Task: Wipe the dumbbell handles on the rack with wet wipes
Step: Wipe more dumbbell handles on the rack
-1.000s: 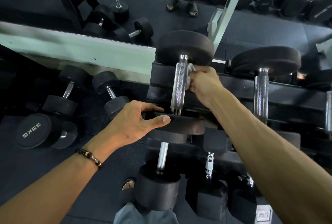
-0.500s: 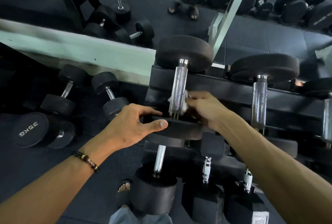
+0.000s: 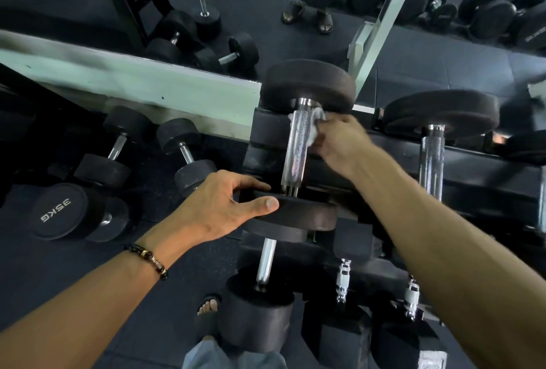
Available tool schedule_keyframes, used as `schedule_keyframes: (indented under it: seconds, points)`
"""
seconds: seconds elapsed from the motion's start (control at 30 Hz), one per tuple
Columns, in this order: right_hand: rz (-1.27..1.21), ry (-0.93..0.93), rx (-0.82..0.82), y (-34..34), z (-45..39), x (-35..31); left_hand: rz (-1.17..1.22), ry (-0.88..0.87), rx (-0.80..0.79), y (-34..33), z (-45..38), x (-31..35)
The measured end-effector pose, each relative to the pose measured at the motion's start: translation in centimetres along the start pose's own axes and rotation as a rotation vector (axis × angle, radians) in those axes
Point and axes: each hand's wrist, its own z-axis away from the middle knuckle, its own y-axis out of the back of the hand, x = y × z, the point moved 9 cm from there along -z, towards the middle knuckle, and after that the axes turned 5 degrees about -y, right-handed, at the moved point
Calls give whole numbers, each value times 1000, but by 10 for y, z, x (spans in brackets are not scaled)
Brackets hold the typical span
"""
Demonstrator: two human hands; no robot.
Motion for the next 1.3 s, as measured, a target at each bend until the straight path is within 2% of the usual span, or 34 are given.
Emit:
schedule_keyframes:
  seconds: [0.07, 0.13, 0.2, 0.23, 0.3, 0.37, 0.4, 0.53, 0.6, 0.7, 0.77, 0.9, 0.97, 1.07, 1.17, 1.3]
  points:
    - [47, -31, -84, -7, 15, 17, 4, -9, -3, -1, 1, 1]
    - [318, -123, -220, -5, 38, 47, 5, -14, 1, 0, 1, 2]
    - [504, -143, -218, 7, 37, 52, 7, -18, 3, 0, 1, 3]
    - [499, -108, -172, 9, 28, 41, 6, -19, 3, 0, 0, 3]
    - [329, -23, -96, 3, 12, 12, -2, -15, -2, 0, 0, 3]
    - [187, 12, -110, -9, 11, 5, -5, -10, -13, 0, 0, 4]
    - [227, 3, -141, -9, 15, 15, -9, -11, -21, 0, 0, 4]
    - [751, -158, -265, 8, 41, 67, -33, -11, -21, 1, 0, 8]
    - [721, -97, -192, 11, 29, 49, -35, -12, -29, 0, 0, 8]
    - [437, 12, -105, -1, 21, 15, -29, -18, -35, 0, 0, 8]
    - [521, -11, -115, -2, 28, 25, -23, -22, -46, 0, -1, 8]
    - [860, -121, -154, 12, 57, 52, -7, -47, -62, 0, -2, 8]
    - [853, -42, -83, 16, 65, 35, 3, -61, -81, 0, -4, 11]
    - [936, 174, 112, 17, 84, -5, 0, -66, -141, 2, -10, 18]
    - [833, 273, 129, -5, 111, -24, 81, -97, -181, 3, -19, 27]
    - [717, 275, 139, -23, 124, -28, 112, -256, -57, 12, -30, 49]
